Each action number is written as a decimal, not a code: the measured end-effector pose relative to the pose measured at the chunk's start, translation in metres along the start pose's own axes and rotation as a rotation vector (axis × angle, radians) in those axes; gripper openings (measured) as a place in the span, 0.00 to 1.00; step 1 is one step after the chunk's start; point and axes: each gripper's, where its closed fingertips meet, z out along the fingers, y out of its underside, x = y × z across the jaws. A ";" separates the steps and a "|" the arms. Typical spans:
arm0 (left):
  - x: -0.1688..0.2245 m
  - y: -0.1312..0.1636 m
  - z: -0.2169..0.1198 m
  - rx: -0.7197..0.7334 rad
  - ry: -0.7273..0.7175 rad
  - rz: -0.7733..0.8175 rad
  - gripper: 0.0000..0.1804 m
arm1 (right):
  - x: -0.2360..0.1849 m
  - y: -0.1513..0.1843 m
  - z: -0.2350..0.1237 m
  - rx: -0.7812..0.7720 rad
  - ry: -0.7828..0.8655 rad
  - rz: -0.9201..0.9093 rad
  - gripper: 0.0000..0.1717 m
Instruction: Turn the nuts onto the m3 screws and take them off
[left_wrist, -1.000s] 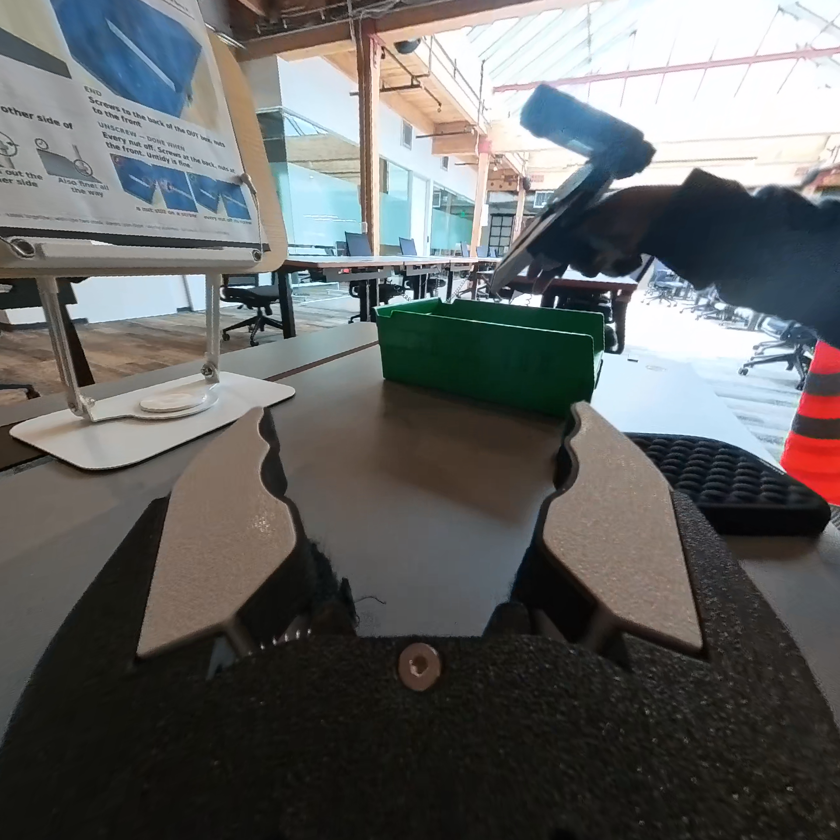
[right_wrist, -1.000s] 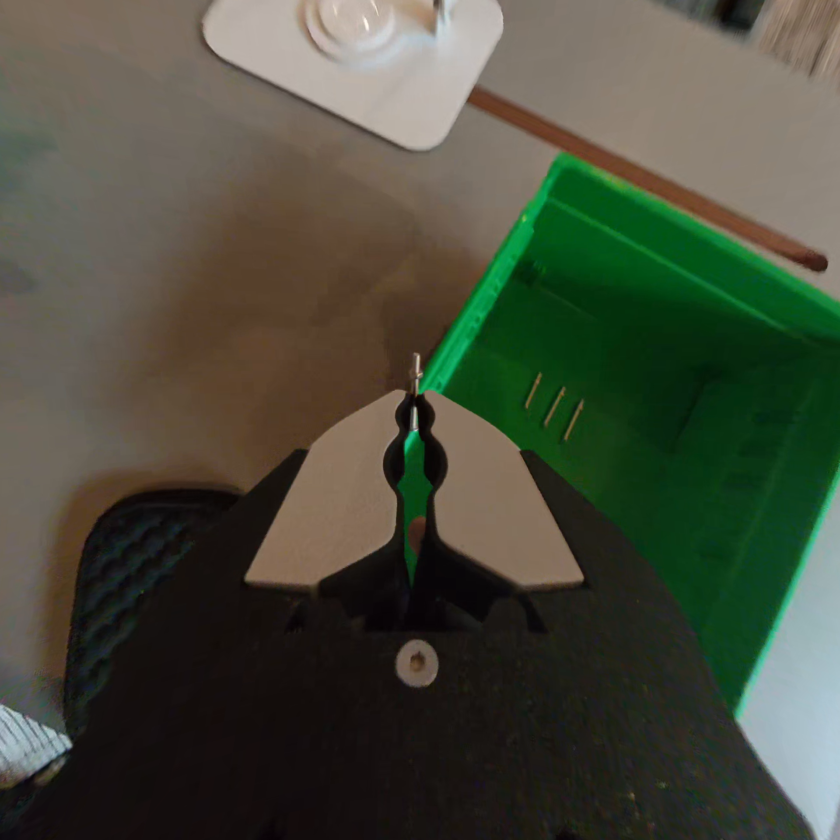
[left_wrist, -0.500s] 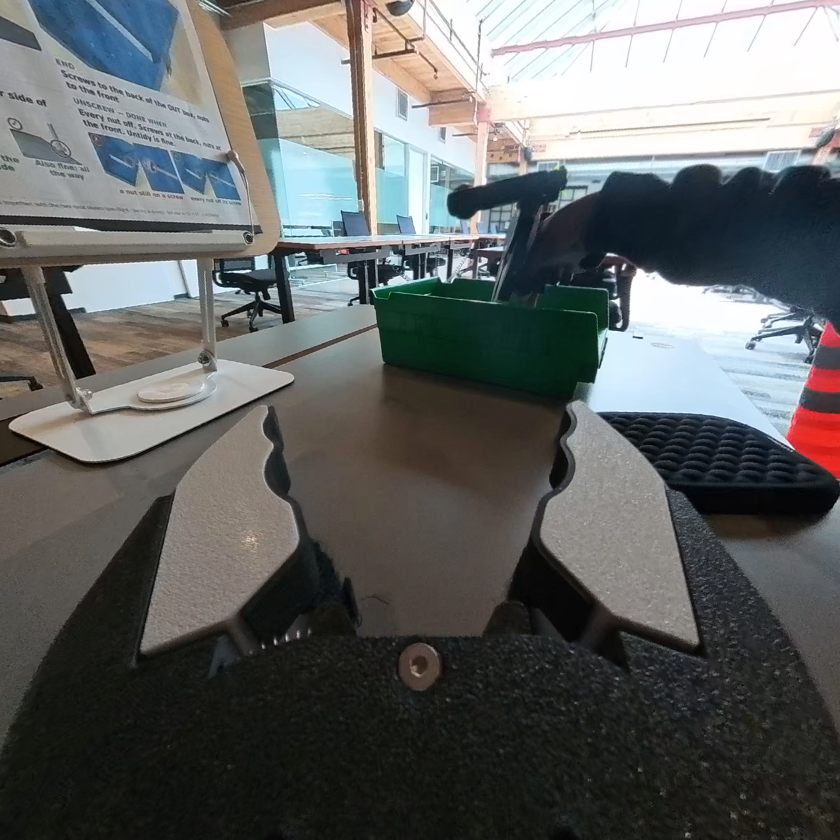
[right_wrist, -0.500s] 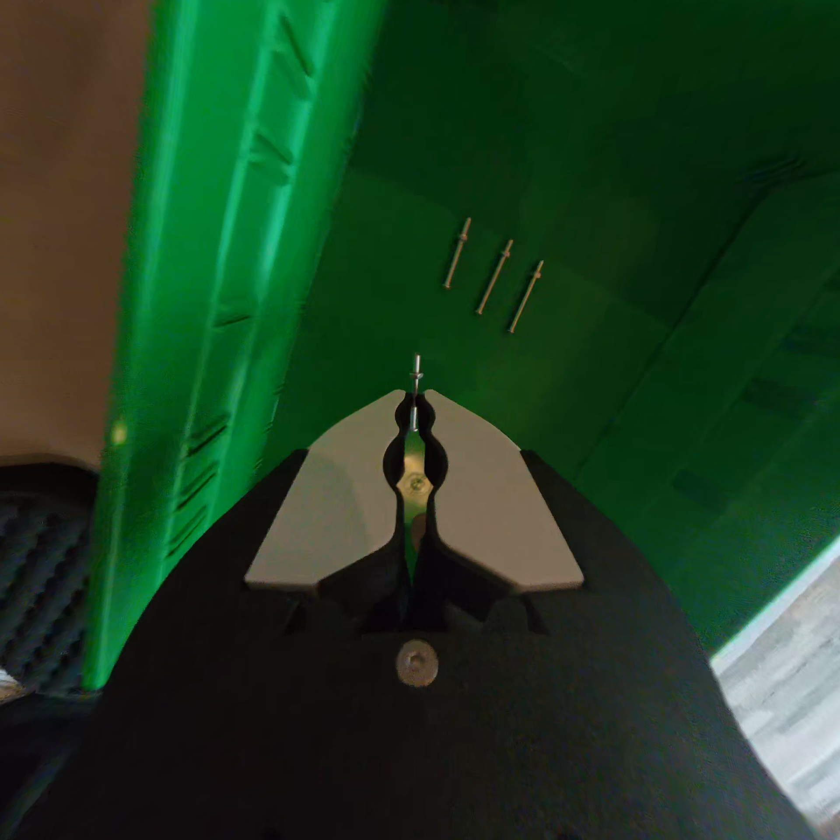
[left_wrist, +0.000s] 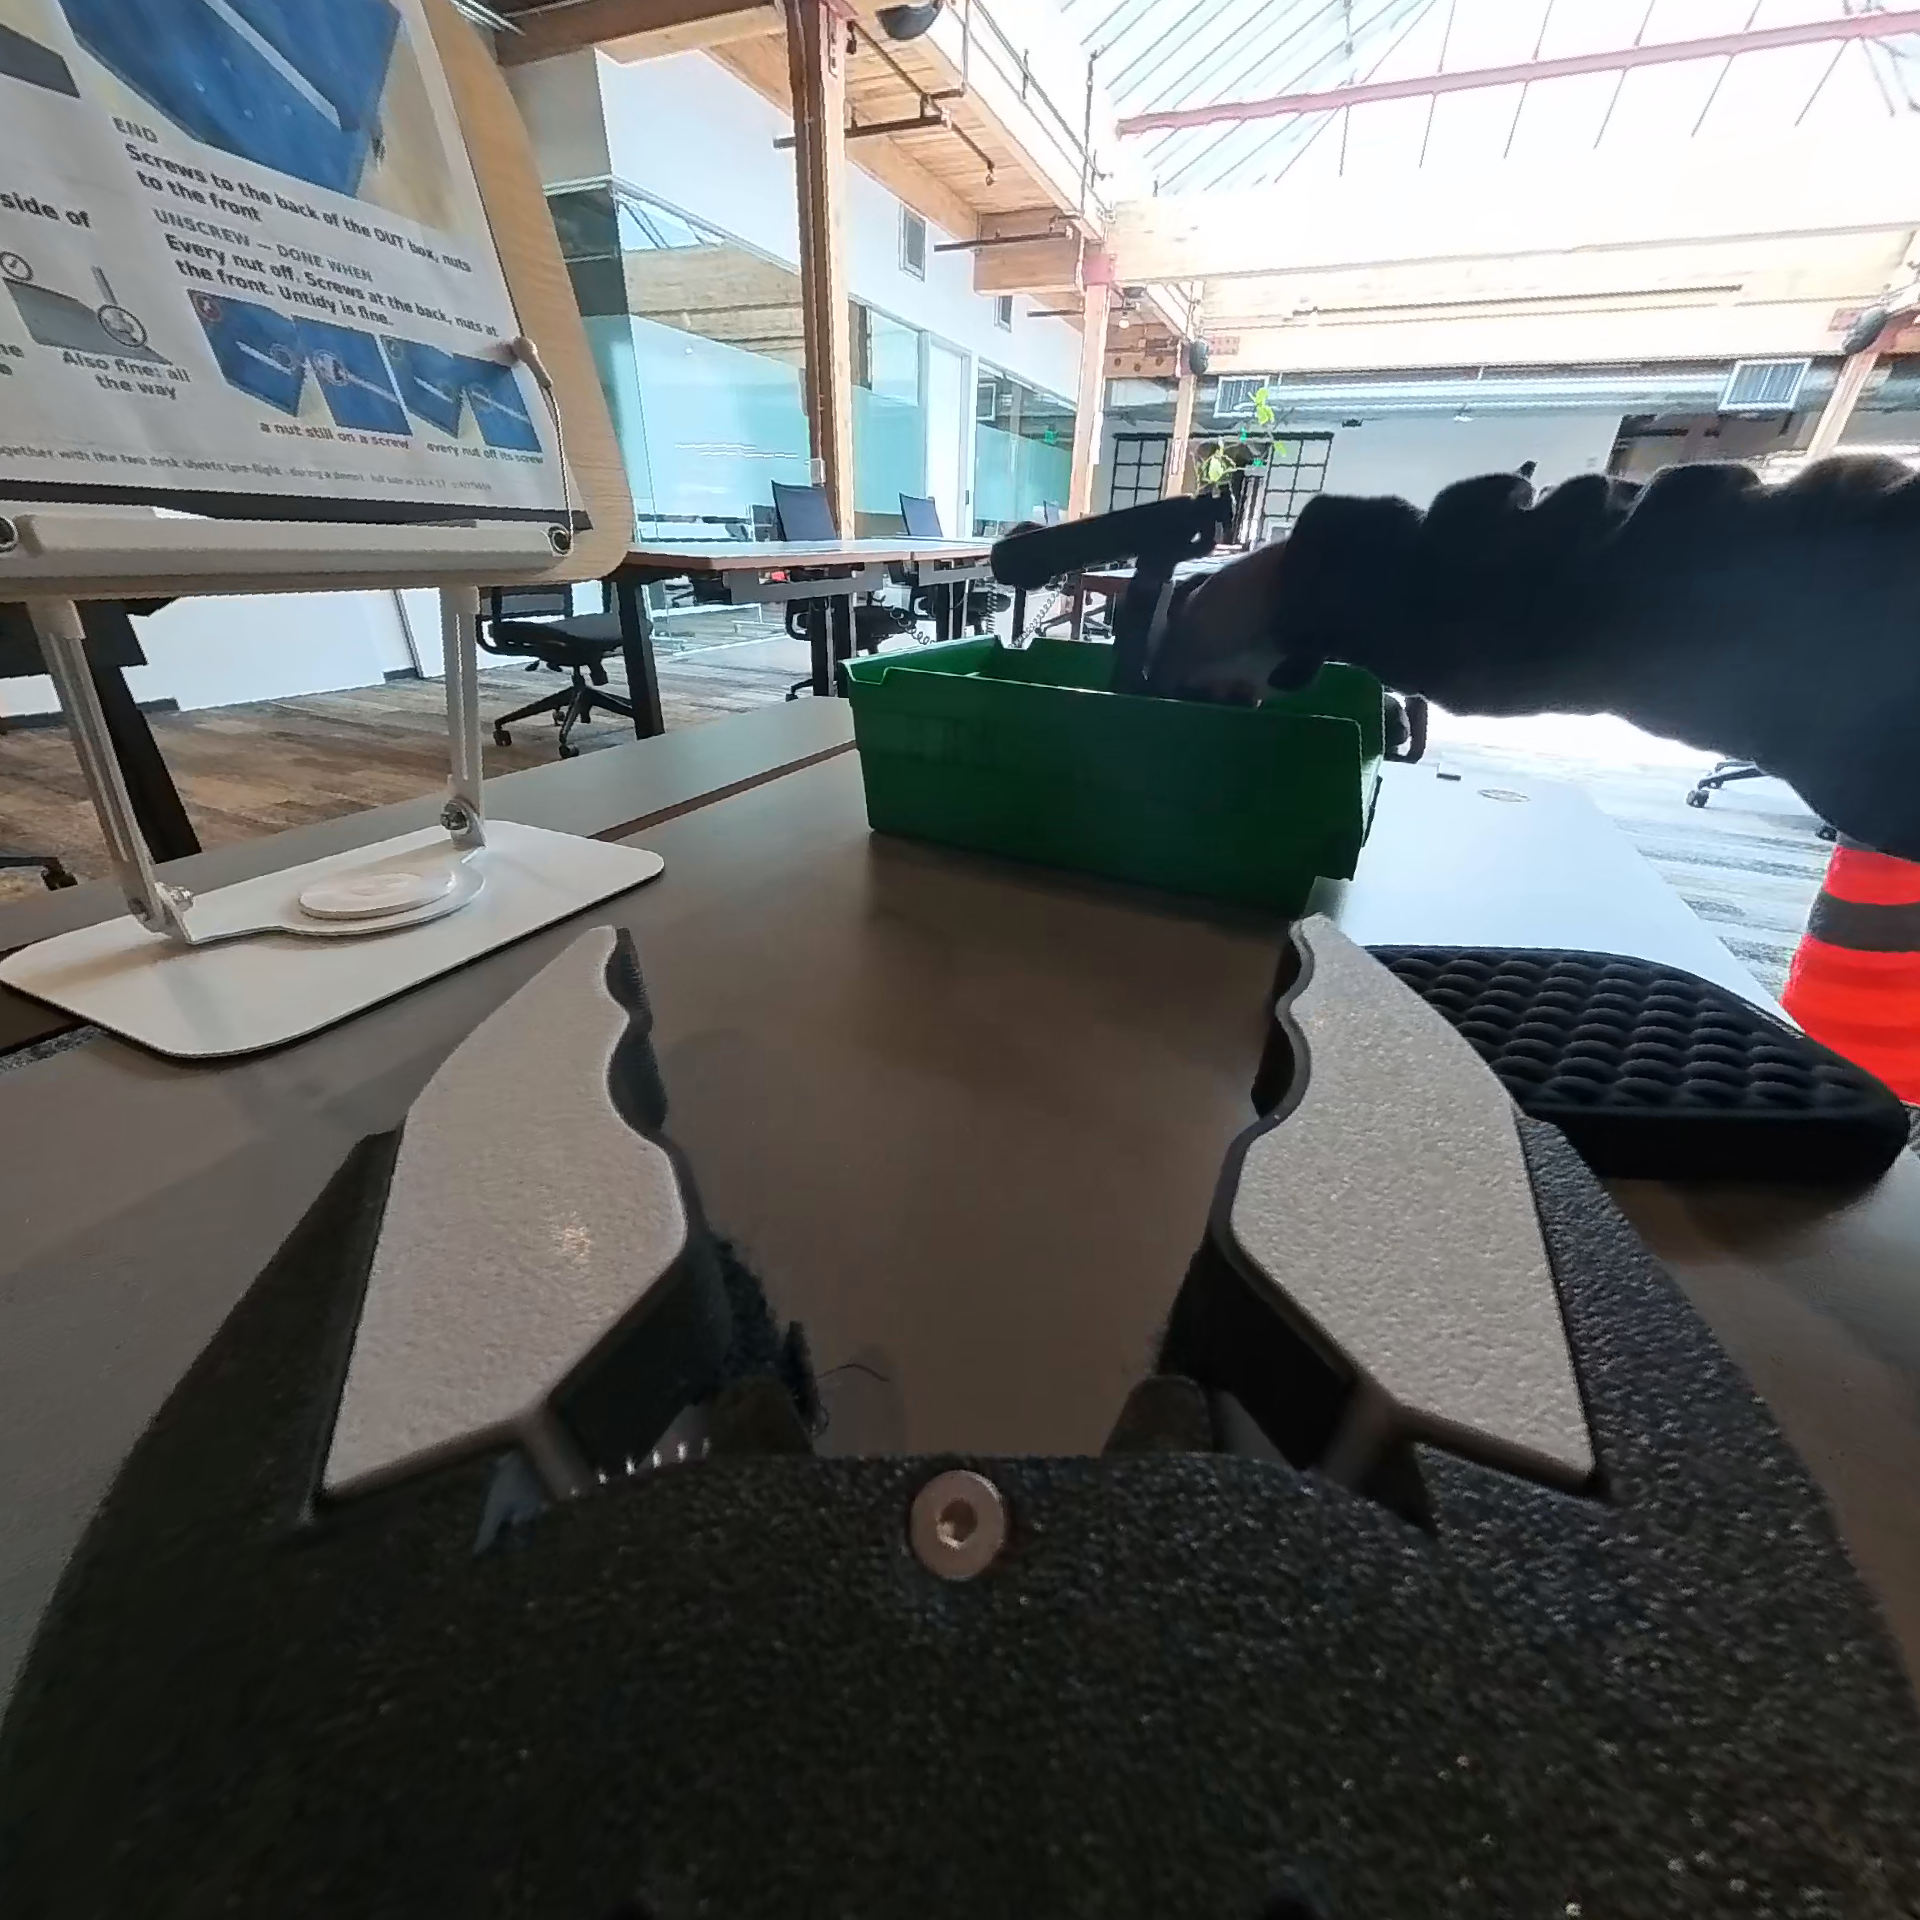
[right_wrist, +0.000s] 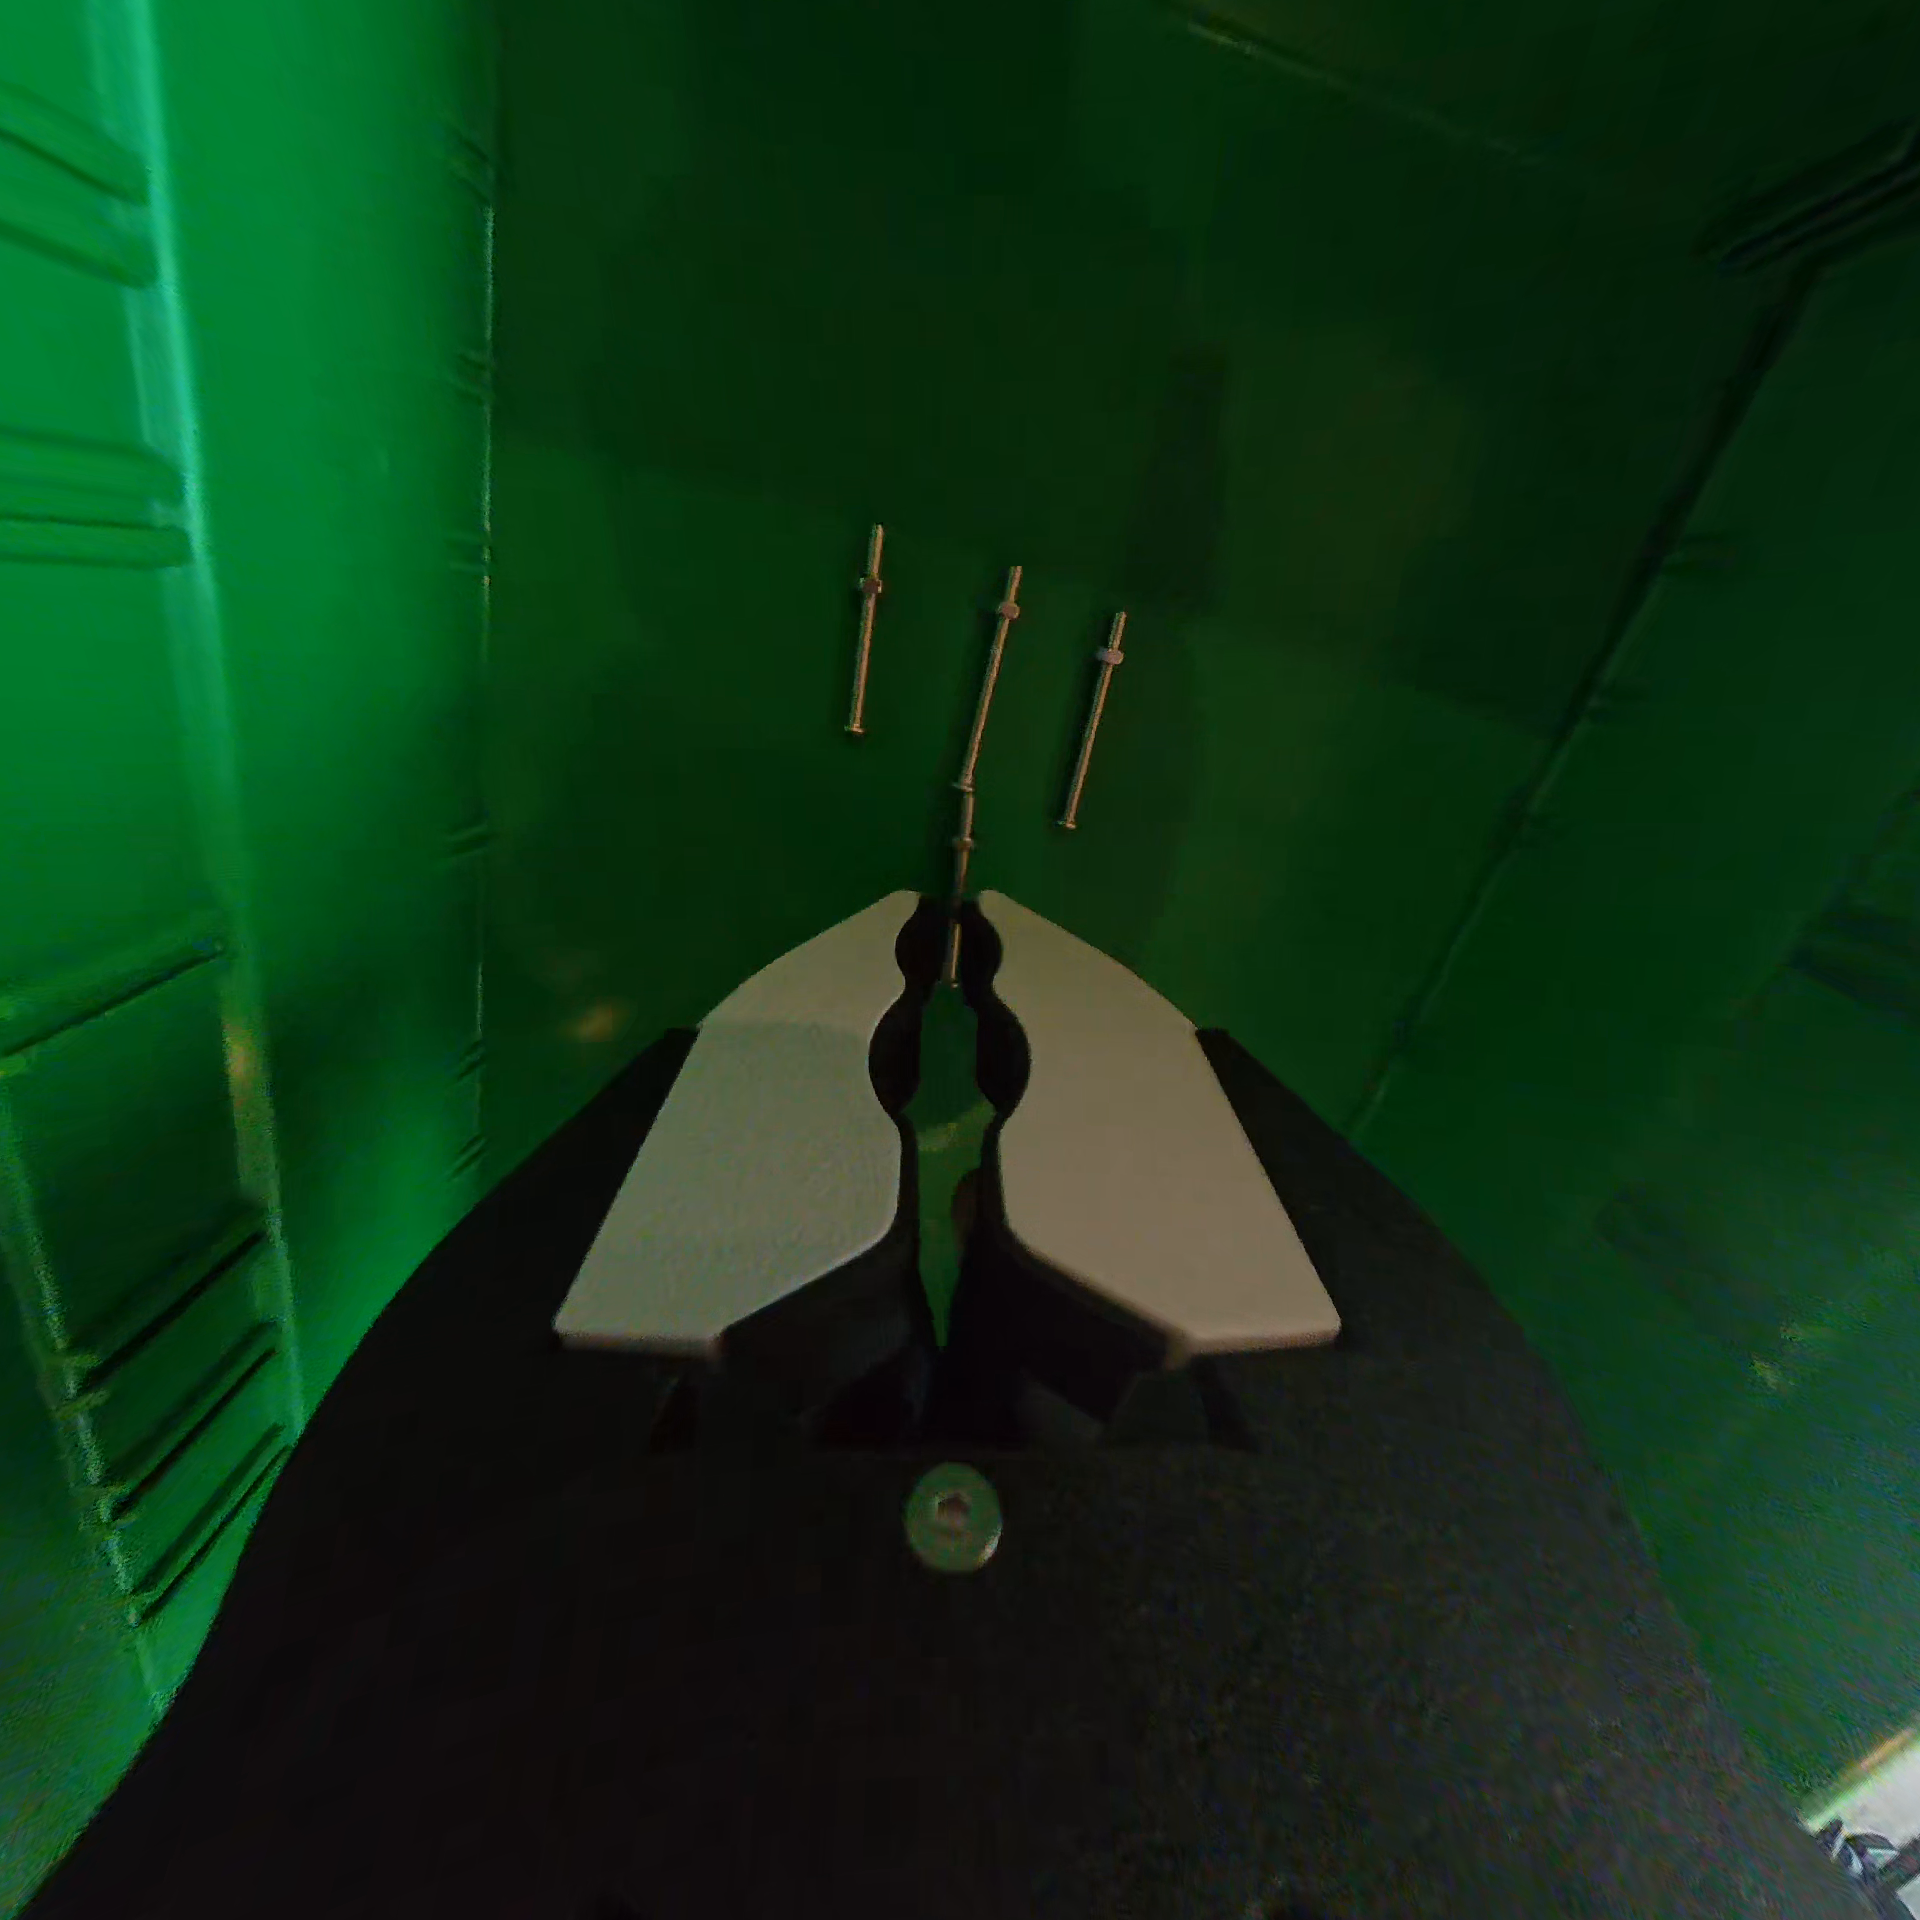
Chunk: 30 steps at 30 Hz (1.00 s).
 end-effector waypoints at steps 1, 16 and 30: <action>0.000 0.000 0.000 -0.001 0.001 0.000 0.62 | 0.000 0.001 0.001 0.000 -0.001 0.000 0.03; 0.001 0.001 0.000 -0.009 0.007 0.008 0.61 | -0.019 -0.038 -0.086 0.514 0.052 -0.007 0.18; 0.007 0.000 0.001 -0.001 0.039 0.002 0.57 | -0.317 -0.024 -0.257 1.628 -0.681 -0.574 0.20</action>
